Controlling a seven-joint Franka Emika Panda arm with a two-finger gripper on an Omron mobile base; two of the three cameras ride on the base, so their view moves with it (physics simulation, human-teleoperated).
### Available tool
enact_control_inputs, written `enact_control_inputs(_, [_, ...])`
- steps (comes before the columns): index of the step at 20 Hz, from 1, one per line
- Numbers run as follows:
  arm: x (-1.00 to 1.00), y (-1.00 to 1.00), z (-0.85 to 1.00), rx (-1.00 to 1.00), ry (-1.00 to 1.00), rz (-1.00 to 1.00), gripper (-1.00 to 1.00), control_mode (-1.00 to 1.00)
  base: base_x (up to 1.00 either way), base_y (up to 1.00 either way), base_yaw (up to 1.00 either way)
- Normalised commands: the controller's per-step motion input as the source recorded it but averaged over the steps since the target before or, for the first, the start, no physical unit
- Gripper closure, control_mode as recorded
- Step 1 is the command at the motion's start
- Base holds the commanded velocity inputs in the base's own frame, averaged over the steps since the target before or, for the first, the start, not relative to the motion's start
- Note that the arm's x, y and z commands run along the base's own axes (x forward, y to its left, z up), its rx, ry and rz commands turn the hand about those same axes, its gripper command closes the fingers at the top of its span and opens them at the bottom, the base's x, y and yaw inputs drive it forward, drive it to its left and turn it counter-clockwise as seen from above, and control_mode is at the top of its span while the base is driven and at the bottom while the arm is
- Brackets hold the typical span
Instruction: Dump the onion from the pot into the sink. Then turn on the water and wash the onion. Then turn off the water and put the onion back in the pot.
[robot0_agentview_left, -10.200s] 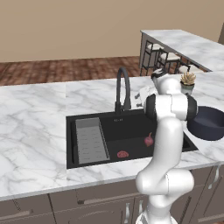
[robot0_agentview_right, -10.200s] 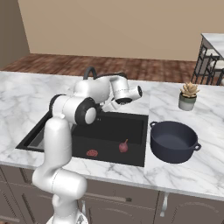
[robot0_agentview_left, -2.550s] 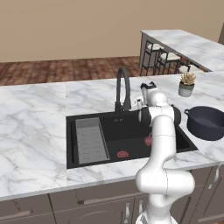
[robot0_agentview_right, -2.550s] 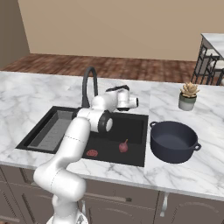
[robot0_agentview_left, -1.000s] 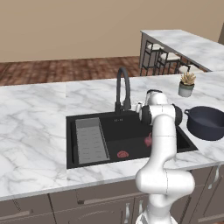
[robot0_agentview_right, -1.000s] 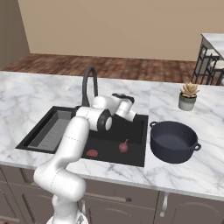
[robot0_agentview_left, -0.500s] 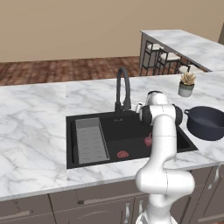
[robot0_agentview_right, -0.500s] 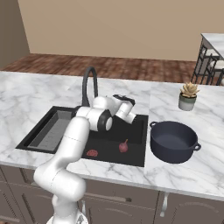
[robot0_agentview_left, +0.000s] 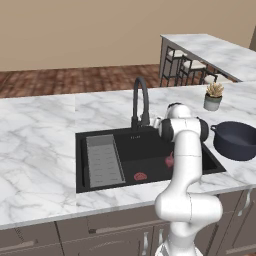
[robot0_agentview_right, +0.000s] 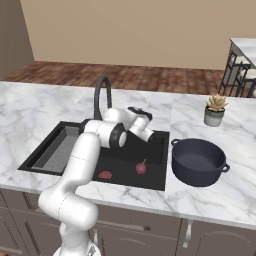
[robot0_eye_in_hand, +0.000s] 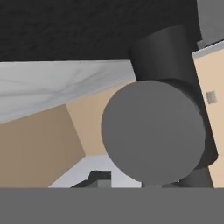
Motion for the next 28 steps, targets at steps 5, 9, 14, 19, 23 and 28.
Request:
enact_control_inputs(5, [0.25, -0.04, 0.0, 0.05, 0.06, -0.01, 1.0, -1.0, 0.0, 0.0, 0.0])
enact_control_inputs(9, [0.16, -0.19, 0.0, 0.1, 0.04, 0.0, 1.0, -1.0, 0.0, 0.0, 0.0])
enact_control_inputs(14, [0.14, -0.38, 0.0, 0.13, 0.06, 0.0, 1.0, -1.0, 0.0, 0.0, 0.0])
enact_control_inputs(19, [0.26, -0.36, 0.0, 0.14, 0.07, 0.0, 1.0, -1.0, 0.0, 0.0, 0.0])
enact_control_inputs(23, [0.43, -0.17, 0.0, 0.13, 0.16, 0.0, 1.0, -1.0, 0.0, 0.0, 0.0])
enact_control_inputs(28, [0.41, -0.16, 0.0, 0.12, 0.23, -0.05, 1.0, -1.0, 0.0, 0.0, 0.0])
